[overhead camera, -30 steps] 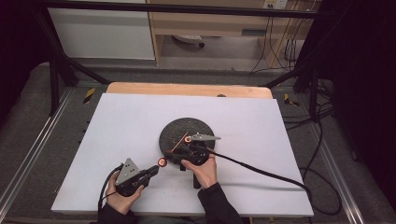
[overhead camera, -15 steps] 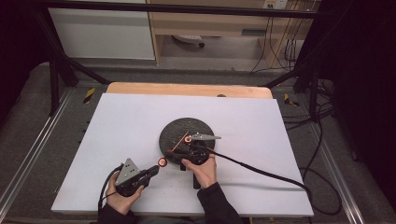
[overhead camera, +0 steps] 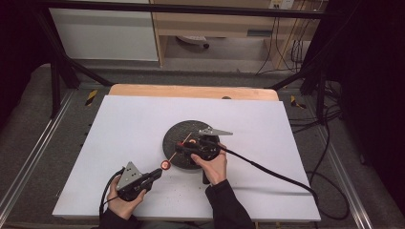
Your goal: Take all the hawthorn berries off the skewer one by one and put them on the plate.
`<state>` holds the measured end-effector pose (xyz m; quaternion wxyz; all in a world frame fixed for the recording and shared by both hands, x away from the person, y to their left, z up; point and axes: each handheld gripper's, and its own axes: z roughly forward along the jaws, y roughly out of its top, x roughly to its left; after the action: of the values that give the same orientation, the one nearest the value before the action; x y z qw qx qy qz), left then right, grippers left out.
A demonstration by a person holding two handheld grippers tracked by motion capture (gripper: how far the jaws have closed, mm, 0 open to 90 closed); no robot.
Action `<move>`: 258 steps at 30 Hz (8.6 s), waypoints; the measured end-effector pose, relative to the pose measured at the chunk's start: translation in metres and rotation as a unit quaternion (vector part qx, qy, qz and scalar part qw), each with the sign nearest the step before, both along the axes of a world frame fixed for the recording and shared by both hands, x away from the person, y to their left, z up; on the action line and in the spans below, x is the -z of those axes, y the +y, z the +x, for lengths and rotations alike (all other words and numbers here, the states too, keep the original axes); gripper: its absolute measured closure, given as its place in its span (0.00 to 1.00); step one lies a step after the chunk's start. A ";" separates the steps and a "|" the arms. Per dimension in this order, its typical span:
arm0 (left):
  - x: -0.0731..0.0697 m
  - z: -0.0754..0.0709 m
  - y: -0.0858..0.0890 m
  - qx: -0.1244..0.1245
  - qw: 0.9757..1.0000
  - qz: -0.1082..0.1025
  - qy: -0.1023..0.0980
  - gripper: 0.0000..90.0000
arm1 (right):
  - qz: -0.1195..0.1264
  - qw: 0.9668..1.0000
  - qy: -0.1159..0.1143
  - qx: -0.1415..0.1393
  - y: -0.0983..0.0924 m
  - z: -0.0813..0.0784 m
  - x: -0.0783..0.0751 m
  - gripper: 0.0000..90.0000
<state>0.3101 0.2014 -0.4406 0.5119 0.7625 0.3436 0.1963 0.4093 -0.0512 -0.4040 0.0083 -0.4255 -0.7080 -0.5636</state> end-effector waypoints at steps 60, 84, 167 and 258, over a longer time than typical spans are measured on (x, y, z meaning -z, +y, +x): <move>0.001 0.001 0.004 -0.008 1.000 0.002 0.002 0.98 | -0.120 0.990 0.009 0.069 -0.044 0.038 0.050 0.62; 0.001 0.001 0.002 -0.006 1.000 0.005 0.004 0.98 | -0.106 0.993 -0.048 0.008 -0.052 -0.004 0.015 0.09; -0.004 -0.002 0.001 0.000 1.000 -0.007 -0.012 0.98 | 0.041 0.998 0.028 -0.043 0.008 -0.002 -0.002 0.77; 0.000 0.001 0.002 -0.002 1.000 0.001 0.000 0.98 | -0.145 0.989 -0.031 0.024 -0.061 0.009 0.043 0.58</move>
<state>0.3107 0.2032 -0.4409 0.5103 0.7626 0.3451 0.1974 0.4187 -0.1120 -0.4474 -0.0889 -0.4216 -0.7716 -0.4679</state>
